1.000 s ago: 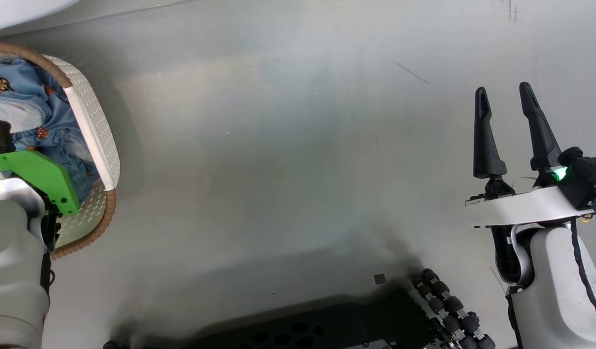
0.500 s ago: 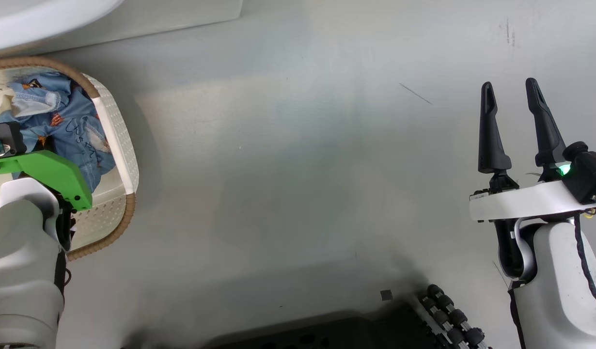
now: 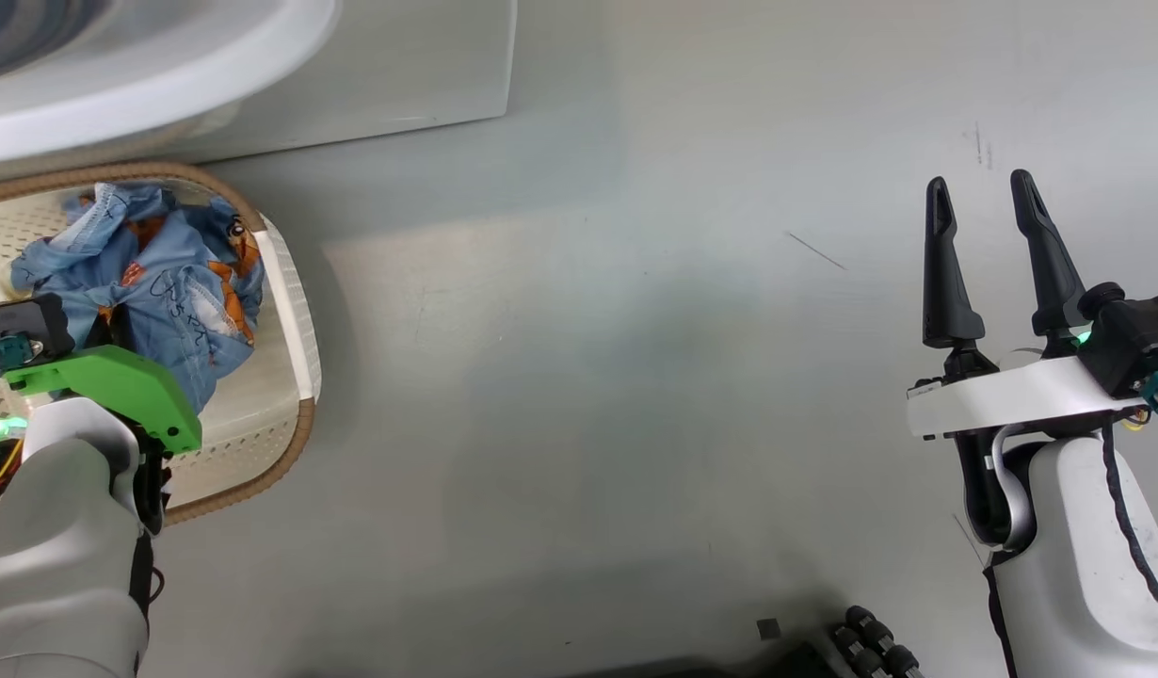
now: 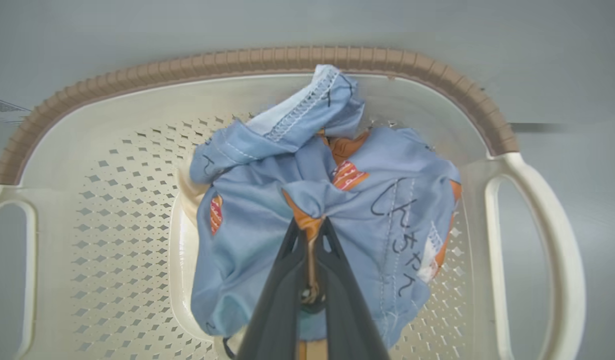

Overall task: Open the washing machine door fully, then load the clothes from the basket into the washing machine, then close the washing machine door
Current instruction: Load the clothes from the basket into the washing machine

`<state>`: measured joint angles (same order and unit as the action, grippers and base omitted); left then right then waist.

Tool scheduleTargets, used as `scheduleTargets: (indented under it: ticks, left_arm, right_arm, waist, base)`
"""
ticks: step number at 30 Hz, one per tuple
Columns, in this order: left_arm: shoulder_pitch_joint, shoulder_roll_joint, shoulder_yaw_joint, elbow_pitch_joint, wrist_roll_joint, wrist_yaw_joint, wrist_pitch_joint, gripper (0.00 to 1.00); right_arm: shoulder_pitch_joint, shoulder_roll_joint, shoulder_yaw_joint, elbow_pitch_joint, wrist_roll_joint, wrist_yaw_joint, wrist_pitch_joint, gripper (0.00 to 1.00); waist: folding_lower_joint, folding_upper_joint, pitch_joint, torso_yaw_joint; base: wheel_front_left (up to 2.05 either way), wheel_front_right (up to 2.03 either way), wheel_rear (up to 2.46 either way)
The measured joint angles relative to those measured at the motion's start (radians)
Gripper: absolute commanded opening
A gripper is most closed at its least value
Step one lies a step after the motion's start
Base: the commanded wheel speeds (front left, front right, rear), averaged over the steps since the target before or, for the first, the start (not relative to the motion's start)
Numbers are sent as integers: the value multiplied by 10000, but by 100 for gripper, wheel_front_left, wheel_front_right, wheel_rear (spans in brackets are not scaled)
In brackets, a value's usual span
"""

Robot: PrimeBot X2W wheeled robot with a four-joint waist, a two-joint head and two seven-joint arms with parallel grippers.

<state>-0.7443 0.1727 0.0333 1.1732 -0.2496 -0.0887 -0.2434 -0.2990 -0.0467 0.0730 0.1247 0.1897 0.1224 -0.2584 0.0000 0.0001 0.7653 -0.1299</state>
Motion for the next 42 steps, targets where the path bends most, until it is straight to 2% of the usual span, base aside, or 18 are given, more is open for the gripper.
scheduleTargets:
  ticks: [10, 23, 35, 42]
  left_arm:
    - [576, -215, -4, -681, -174, -117, -56, 0]
    - [1837, -240, 311, -2637, -165, -178, -58, 0]
    - [2917, -583, 602, -4460, -148, -222, -58, 0]
    - [3289, -625, 564, -5902, 309, -249, -58, 0]
  right_arm:
    - [54, -96, -107, 291, -33, 0, 0, 100]
    - [615, -174, -109, 671, -48, 0, 0, 100]
    - [1097, -314, -104, 842, -61, 0, 0, 100]
    - [1471, -370, -328, 913, -40, 0, 0, 100]
  waist:
    - [0, 0, -1051, 243]
    - [0, 0, -2533, 542]
    - [0, 0, -3799, 880]
    - [0, 0, -4466, 1155]
  base:
    - [0, 0, 0]
    - [0, 0, 0]
    - [0, 0, 0]
    - [0, 0, 0]
